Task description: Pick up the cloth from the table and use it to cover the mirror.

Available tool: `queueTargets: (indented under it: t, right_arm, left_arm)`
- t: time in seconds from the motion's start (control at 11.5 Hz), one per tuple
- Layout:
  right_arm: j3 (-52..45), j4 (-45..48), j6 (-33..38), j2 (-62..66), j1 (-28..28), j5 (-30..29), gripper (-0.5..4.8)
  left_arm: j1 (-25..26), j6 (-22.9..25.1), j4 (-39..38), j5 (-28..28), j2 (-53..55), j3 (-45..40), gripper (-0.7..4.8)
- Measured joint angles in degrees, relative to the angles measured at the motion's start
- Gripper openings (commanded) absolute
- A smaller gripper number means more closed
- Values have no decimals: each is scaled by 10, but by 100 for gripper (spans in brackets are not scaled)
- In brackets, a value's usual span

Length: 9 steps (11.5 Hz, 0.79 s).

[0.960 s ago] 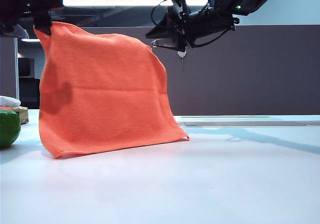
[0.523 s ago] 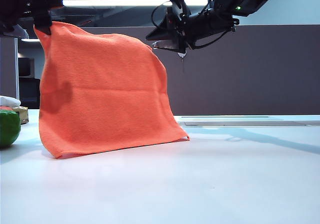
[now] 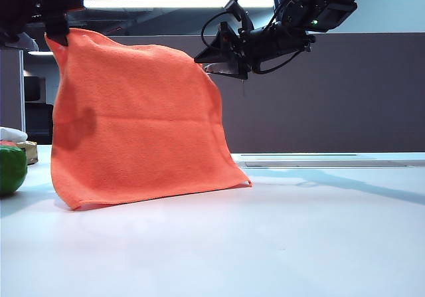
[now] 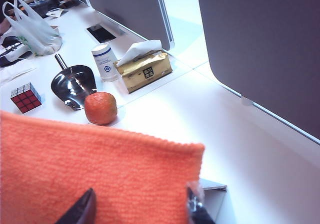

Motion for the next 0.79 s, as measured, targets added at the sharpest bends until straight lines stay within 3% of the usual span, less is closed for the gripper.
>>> queueTargets:
  t: [0.52,0.79]
  right_arm:
    - [0,8,15,18,0,-27,198]
    - [1,107,92,17,0,-61,199]
  left_arm:
    - [0,0,1,2,0,0,247]
    - [0,0,1,2,0,0,247]
